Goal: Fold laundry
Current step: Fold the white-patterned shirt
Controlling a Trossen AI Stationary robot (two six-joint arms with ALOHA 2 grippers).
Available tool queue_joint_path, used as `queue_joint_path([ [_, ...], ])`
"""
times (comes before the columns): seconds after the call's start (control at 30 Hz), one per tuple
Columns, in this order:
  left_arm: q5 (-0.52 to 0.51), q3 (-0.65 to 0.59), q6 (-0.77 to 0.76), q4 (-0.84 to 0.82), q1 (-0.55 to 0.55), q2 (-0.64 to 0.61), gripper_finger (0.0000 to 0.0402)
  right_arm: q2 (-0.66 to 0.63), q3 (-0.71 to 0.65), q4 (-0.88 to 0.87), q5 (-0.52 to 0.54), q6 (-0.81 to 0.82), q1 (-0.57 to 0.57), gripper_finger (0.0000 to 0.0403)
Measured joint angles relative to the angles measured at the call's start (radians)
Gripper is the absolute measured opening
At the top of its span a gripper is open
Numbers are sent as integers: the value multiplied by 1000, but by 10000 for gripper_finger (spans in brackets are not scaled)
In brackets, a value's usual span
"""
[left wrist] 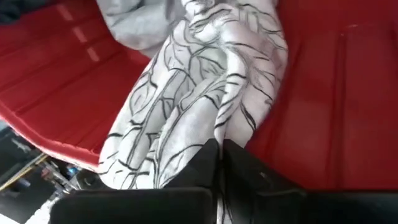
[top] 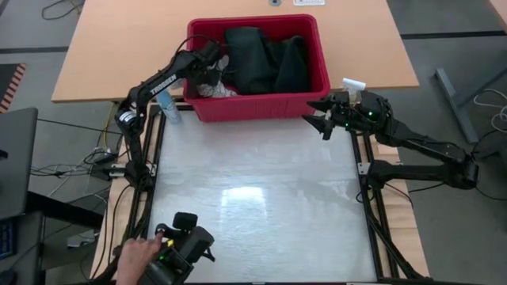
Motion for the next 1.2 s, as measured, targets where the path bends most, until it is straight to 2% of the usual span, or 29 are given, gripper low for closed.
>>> queue_joint_path([
  [0.17,-26,16,-15,11,-9,2,1,-1,0,3,0,0,0,354],
  [0.3,-9,72,-61,3,-23,2,0,-1,0,3,0,0,0,354],
  [0.5,15,219,-138,-7,-53,2,0,-1,0,2,0,0,0,354],
  [0.73,9,462,-231,-12,-112,0,0,-1,0,2,0,-1,0,354],
  [0.8,-28,430,-228,72,-143,-52,0,-1,0,2,0,-1,0,354],
  [0.97,-63,440,-241,95,-231,-135,0,-1,0,2,0,-3,-2,354],
  [1.2,-57,458,-349,184,-395,-243,0,0,0,1,0,-2,-20,354],
])
